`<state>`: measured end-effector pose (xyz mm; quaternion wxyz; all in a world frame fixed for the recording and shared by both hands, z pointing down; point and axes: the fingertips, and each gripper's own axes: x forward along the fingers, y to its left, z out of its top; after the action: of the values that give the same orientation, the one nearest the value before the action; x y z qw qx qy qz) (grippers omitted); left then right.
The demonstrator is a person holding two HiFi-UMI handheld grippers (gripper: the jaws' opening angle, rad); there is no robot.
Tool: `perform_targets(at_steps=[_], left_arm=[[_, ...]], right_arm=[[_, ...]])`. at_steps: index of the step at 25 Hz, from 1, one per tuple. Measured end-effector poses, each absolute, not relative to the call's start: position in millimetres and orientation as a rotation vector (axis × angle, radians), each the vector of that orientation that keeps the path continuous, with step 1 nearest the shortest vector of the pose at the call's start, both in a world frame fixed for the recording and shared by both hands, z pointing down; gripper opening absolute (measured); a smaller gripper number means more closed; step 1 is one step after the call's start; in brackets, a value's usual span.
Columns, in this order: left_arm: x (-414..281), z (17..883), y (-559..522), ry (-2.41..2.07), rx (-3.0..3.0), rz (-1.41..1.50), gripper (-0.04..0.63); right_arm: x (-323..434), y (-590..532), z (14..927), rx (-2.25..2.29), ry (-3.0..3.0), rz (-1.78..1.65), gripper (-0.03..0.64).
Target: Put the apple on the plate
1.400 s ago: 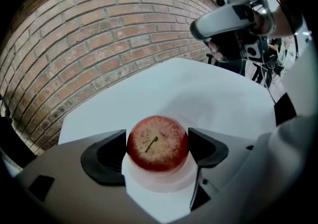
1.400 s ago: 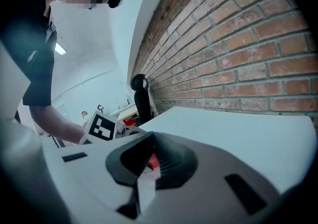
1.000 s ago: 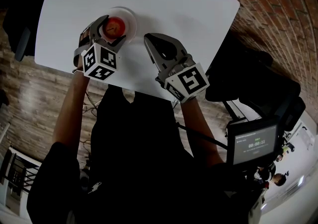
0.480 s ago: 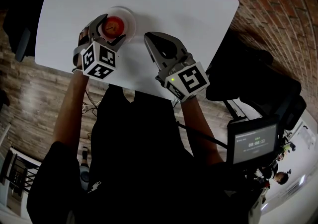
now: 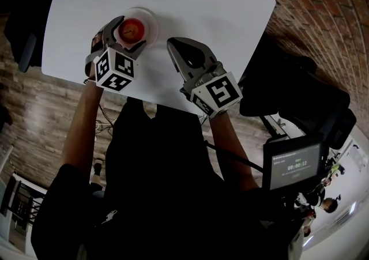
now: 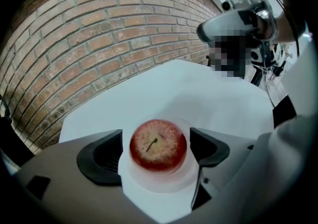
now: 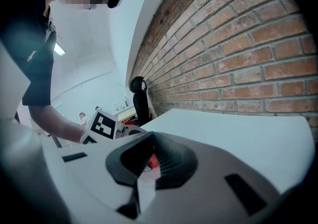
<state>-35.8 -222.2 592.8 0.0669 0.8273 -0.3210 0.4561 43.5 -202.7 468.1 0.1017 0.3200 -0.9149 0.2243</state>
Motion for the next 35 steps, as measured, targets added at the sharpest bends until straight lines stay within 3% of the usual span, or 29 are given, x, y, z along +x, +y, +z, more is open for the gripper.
perform_targets(at_steps=[22, 26, 35], left_arm=[[-37, 532, -203, -1.021, 2.556, 1.173, 0.410], [-37, 515, -199, -1.079, 2.582, 1.103, 0.315], [-50, 481, -169, -1.106, 2.604, 1.038, 0.171]], right_arm=[[38, -186, 426, 1.045, -2.737, 0.546, 0.005], [35, -182, 414, 1.046, -2.750, 0.504, 0.005], [25, -156, 382, 1.096, -2.779, 0.445, 0.003]])
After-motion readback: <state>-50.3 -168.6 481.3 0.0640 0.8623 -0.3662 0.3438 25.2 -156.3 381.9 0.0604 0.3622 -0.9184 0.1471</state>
